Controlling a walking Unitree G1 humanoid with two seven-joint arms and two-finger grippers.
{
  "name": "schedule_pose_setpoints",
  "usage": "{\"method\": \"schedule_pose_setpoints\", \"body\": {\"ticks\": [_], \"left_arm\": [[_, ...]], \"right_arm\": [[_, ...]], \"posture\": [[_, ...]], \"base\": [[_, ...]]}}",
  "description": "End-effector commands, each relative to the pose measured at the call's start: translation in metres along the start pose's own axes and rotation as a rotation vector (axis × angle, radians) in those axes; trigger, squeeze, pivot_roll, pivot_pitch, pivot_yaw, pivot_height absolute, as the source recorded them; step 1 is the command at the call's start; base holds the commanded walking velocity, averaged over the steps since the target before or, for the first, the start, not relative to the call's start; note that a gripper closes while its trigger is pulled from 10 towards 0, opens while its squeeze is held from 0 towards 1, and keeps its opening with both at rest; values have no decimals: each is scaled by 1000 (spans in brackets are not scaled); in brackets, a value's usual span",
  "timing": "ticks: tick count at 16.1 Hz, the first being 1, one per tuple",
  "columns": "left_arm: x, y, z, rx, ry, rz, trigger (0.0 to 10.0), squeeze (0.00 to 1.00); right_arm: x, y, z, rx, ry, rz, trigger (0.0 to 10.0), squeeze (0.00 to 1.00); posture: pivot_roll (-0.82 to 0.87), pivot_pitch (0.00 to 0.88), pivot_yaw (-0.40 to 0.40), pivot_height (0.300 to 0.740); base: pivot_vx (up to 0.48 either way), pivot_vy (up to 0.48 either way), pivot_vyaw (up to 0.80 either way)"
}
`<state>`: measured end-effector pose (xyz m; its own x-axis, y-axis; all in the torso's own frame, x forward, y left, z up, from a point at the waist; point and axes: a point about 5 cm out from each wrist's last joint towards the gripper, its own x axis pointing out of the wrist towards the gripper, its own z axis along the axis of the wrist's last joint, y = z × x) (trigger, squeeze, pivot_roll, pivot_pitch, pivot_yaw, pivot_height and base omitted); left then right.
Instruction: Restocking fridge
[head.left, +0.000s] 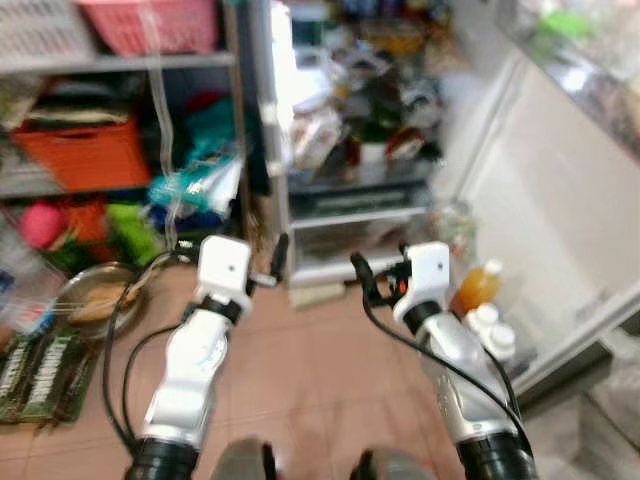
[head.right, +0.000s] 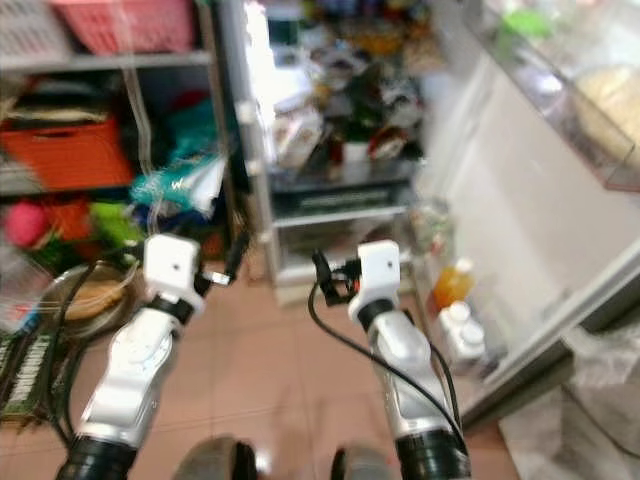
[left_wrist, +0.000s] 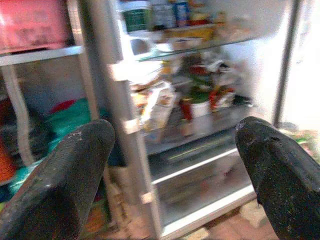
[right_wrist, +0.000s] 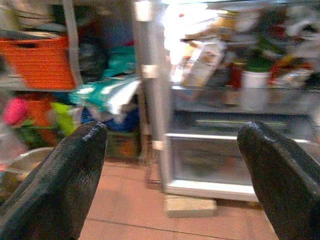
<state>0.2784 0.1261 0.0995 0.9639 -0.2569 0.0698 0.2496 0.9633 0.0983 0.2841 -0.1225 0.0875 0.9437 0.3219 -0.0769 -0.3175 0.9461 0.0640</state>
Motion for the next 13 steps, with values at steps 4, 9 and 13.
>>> {"method": "schedule_pose_setpoints", "body": {"ticks": [4,9,13], "left_arm": [[-4,43,-16,-55,100,77,10000,0],[2,23,-7,-99,32,83,10000,0],[0,15,-10,-127,36,56,10000,0]], "right_arm": [[6,-19,8,-63,-2,-58,10000,0],[2,-21,12,-54,-56,-177,10000,0],[5,-31,13,-74,-57,-261,10000,0]], "posture": [[26,80,19,740],[28,75,21,740],[22,70,32,740]], "base": [[0,0,0],[0,0,0],[0,0,-588]]}}
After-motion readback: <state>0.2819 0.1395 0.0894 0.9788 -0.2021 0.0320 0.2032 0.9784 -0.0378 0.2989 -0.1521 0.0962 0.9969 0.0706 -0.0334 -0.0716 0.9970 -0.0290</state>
